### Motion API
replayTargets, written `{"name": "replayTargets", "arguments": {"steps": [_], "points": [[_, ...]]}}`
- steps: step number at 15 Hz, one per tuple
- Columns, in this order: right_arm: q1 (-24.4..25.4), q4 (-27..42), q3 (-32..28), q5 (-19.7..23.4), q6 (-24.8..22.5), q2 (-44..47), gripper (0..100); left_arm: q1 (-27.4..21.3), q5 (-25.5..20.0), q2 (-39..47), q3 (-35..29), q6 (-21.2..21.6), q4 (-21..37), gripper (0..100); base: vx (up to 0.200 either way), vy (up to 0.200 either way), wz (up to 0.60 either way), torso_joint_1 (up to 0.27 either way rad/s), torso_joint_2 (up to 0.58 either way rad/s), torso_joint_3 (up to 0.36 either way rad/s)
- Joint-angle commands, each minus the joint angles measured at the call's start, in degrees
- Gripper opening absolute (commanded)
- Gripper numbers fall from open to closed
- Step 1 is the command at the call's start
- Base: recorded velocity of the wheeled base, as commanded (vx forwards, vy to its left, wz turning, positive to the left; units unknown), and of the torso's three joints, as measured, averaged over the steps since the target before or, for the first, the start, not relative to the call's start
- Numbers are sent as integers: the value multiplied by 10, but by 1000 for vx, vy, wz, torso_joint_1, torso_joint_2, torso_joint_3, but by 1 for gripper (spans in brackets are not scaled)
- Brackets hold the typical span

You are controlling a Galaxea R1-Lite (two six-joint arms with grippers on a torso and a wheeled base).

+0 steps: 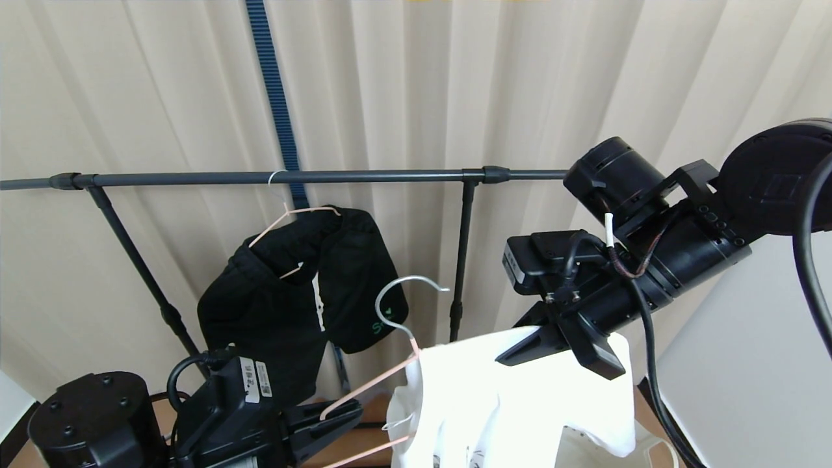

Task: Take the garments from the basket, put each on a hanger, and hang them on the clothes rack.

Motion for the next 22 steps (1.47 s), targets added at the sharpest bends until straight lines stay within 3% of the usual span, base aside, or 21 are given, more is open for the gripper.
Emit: {"name": "replayTargets", "arguments": {"steps": [1,5,7,9,10,12,13,15,17,18,19,22], "points": [[0,0,0,0,0,-7,0,0,0,1,0,-1,-1,100,0,0,0,0,0,0],[0,0,5,-1,1,-19,0,5,1,1,0,-10,-4,100,0,0,0,0,0,0],[0,-5,7,-7,6,-35,0,30,0,-11,0,-11,-9,100,0,0,0,0,0,0],[-1,-7,5,-54,13,-53,0,56,-1,-50,0,-37,-15,100,0,0,0,0,0,0],[-1,-7,5,-54,13,-53,0,56,-1,-50,0,-37,-15,100,0,0,0,0,0,0],[0,-48,9,-134,38,-70,0,84,-2,-90,-18,-129,-10,100,0,0,0,0,0,0],[5,-63,7,-167,39,-72,0,92,0,-89,-25,-136,1,100,0,0,0,0,0,0],[13,-88,7,-226,45,-80,0,95,4,-87,-37,-139,65,100,0,0,0,0,0,0],[22,-97,12,-297,52,-91,0,93,13,-89,-67,-179,153,100,0,0,0,0,0,0],[22,-97,12,-297,52,-91,0,93,13,-89,-67,-179,153,100,0,0,0,0,0,0],[23,-127,49,-308,62,-115,0,78,25,-85,-105,-254,240,100,0,0,0,0,0,0],[23,-256,150,-308,65,-150,0,19,65,-62,-171,-334,353,100,0,0,0,0,0,0]]}}
